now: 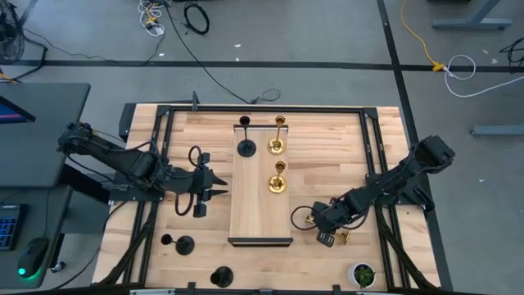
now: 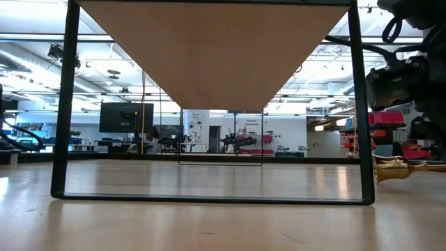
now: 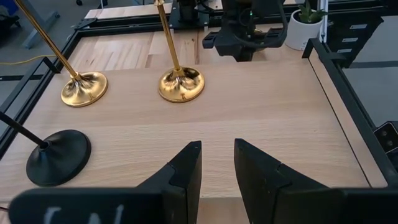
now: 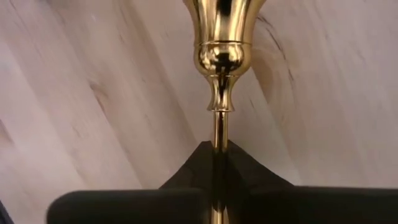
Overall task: Pick & Place candle stick holders
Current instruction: Put the gold candle holder on the shelf aligned with the other gold candle holders, then put the left black candle holder on the shelf aligned with the other black candle holder
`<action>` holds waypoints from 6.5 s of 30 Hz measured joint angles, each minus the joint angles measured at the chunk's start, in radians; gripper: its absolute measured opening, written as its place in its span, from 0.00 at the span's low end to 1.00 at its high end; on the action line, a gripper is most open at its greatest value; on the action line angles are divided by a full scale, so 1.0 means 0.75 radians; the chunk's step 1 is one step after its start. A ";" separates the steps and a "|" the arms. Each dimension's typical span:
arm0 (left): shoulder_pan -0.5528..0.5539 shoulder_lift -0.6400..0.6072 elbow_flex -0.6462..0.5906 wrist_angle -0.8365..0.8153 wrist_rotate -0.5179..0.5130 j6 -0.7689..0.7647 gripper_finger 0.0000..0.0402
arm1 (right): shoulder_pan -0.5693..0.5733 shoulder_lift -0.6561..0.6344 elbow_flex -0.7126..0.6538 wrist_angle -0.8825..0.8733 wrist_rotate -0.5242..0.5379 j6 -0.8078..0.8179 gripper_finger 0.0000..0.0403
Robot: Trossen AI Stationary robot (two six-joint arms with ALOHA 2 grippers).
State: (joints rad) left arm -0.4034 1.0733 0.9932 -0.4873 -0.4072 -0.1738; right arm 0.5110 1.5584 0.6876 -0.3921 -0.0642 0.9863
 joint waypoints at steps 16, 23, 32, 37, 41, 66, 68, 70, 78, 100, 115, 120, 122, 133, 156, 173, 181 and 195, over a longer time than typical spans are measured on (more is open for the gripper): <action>0.000 0.000 0.000 0.000 0.000 0.001 0.24 | -0.008 -0.211 -0.005 -0.046 0.222 0.017 0.01; 0.000 0.000 0.000 -0.007 0.000 0.002 0.24 | 0.004 -0.421 -0.004 -0.100 0.423 0.007 0.01; 0.000 0.000 0.000 -0.018 0.000 0.002 0.24 | 0.079 -0.593 -0.003 0.005 0.705 -0.155 0.01; 0.000 0.000 0.000 -0.017 0.000 0.001 0.24 | 0.124 -0.619 -0.002 0.242 0.870 -0.387 0.01; 0.000 0.000 0.000 -0.017 0.000 -0.005 0.24 | 0.163 -0.616 -0.001 0.508 1.002 -0.639 0.01; 0.000 0.000 0.000 -0.017 0.001 -0.001 0.24 | 0.145 -0.017 -0.001 2.022 0.829 -1.545 0.01; 0.000 0.000 0.000 -0.017 0.001 0.002 0.24 | 0.128 0.021 -0.001 2.051 0.791 -1.546 0.01; 0.000 0.000 0.000 -0.017 0.001 0.003 0.24 | 0.109 0.056 -0.001 2.105 0.758 -1.525 0.01; 0.000 0.000 0.000 -0.017 0.001 0.003 0.24 | 0.065 0.153 0.000 2.233 0.632 -1.491 0.01; -0.001 0.001 0.000 -0.022 0.001 0.002 0.24 | -0.005 0.202 0.000 2.190 0.583 -1.395 0.01; -0.001 0.000 0.000 -0.026 0.001 0.002 0.24 | -0.005 0.201 -0.001 2.121 0.598 -1.371 0.07; -0.001 0.000 0.000 -0.026 0.001 0.002 0.24 | -0.005 0.201 -0.001 2.117 0.599 -1.371 0.11; -0.001 0.001 0.000 -0.026 0.001 0.002 0.24 | -0.005 0.201 -0.001 2.114 0.599 -1.371 0.12; -0.001 0.000 0.000 -0.028 0.015 0.002 0.24 | 0.003 0.196 -0.001 2.074 0.724 -1.372 0.13; 0.000 0.000 0.000 -0.037 0.015 0.001 0.24 | 0.097 0.178 -0.001 2.039 0.937 -1.420 0.46; 0.000 0.000 0.000 -0.106 0.015 -0.039 0.24 | 0.316 -0.233 -0.001 1.195 1.209 -1.262 0.54; 0.000 -0.001 0.000 -0.236 0.118 -0.145 0.24 | 0.406 -0.401 -0.001 0.711 1.213 -0.927 0.50; -0.244 -0.022 0.000 -0.805 0.186 -0.593 0.24 | 0.416 -0.405 -0.001 0.639 1.145 -0.790 0.49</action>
State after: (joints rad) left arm -0.5863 1.0565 0.9932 -1.0908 -0.2675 -0.6188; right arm 0.8230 1.2545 0.6868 0.0872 0.7945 0.3935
